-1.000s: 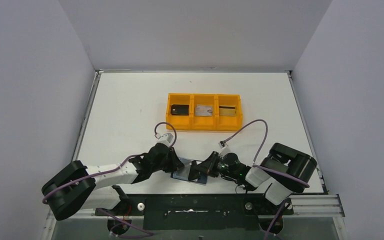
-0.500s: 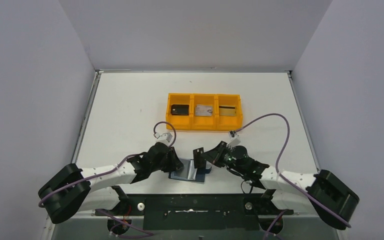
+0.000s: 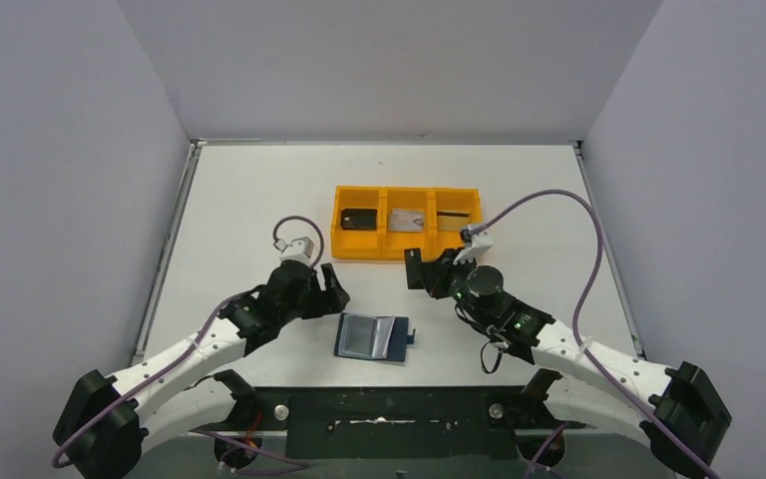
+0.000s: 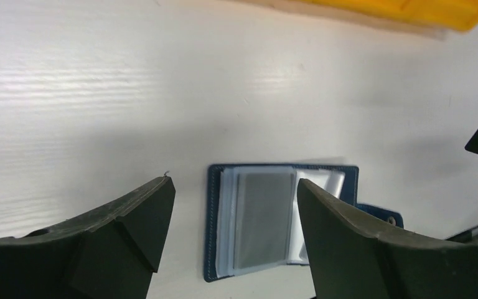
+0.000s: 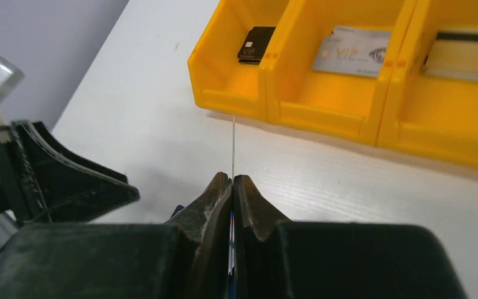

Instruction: Take the credit cards out of the card holder

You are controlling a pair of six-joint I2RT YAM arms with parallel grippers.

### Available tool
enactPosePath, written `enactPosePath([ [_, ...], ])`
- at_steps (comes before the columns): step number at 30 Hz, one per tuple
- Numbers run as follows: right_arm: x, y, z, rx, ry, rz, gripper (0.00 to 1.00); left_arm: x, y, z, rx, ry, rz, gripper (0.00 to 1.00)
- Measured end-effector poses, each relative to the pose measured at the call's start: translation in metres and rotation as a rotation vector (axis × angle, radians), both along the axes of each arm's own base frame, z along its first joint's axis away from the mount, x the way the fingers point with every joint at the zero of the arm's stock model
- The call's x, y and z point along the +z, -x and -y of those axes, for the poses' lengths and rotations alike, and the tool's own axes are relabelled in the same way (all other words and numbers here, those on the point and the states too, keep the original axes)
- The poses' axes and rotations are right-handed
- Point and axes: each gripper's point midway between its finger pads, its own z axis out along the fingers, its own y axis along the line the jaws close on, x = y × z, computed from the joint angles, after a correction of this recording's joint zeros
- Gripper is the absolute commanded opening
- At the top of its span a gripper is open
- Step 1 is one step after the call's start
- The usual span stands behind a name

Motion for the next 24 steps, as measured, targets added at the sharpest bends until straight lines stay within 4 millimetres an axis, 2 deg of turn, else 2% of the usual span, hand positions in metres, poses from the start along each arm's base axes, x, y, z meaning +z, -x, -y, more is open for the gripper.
enactPosePath([
  [5, 0.021, -0.027, -0.020, 0.079, 0.213, 0.166, 0.00, 0.025, -0.035, -0.046, 0.146, 0.016, 0.028, 0.79],
  [8, 0.026, -0.042, -0.034, 0.146, 0.353, 0.280, 0.00, 0.034, -0.046, -0.066, 0.197, -0.005, 0.023, 0.79],
  [13, 0.024, -0.069, -0.061, 0.273, 0.564, 0.402, 0.00, 0.060, -0.055, -0.075, 0.179, -0.081, 0.056, 0.80],
  [20, 0.042, -0.119, -0.112, 0.415, 0.698, 0.536, 0.00, 0.074, -0.052, -0.110, 0.250, -0.210, 0.157, 0.86],
  [24, 0.035, -0.146, -0.122, 0.456, 0.762, 0.562, 0.00, 0.087, -0.052, -0.124, 0.301, -0.227, 0.218, 0.88],
])
